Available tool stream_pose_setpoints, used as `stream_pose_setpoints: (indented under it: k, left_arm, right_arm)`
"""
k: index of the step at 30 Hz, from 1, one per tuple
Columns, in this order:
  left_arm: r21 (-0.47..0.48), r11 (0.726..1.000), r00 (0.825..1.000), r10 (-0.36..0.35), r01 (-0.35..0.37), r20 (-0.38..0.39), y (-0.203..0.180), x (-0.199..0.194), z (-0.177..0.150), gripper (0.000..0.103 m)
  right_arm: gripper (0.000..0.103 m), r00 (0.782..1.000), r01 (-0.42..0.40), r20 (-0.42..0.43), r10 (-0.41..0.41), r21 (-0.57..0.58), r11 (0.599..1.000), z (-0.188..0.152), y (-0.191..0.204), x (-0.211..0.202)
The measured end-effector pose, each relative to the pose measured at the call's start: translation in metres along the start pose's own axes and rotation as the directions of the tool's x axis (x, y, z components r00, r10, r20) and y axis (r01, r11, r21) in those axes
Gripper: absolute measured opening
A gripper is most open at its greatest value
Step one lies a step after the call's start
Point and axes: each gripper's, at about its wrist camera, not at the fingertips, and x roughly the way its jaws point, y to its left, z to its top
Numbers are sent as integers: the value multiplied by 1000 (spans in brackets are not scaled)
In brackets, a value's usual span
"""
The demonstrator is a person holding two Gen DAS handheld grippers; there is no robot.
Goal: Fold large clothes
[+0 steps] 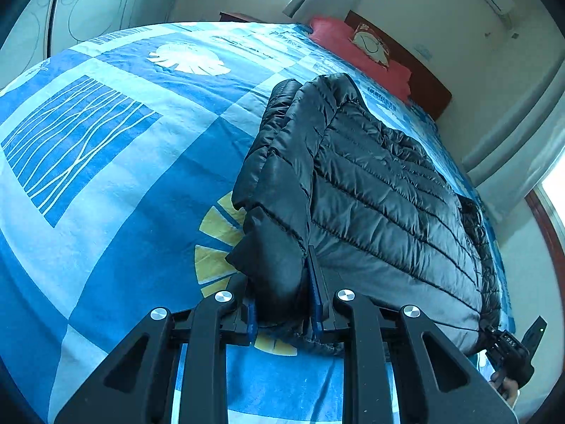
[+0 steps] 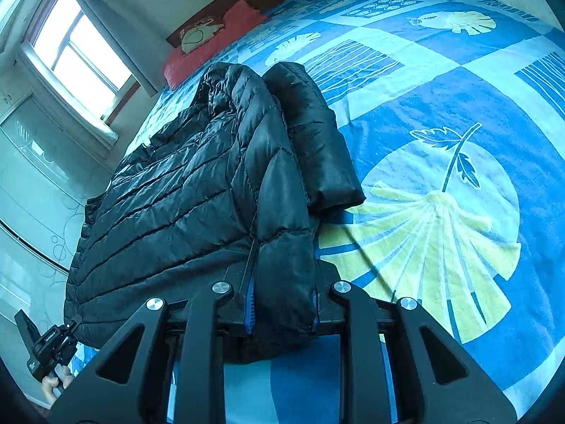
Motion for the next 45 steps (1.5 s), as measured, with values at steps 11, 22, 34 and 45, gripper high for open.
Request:
stream_pose_setpoints:
  k: [11,22,34,45]
  left_arm:
    - [10,1000,1000,6,-7,1,0,-2,-2,24]
    - [4,999,999,33,-33,-3,2,-2,-2,35]
    - [81,996,999,31,-28,-41,15,-41,1,65]
    - [165,982,996,91,-88,-12,25,-54,50,72]
  right_arm:
    - [33,1000,30,4,-30,1,1000,-4,-1,-3]
    - [50,998,57,14,-57,36,998,-11,-11,-14]
    - [51,967,245,85,-238,-77,966,-26,12,-68]
    - [38,992,126,11,-127,-250,960,-23,108,-24]
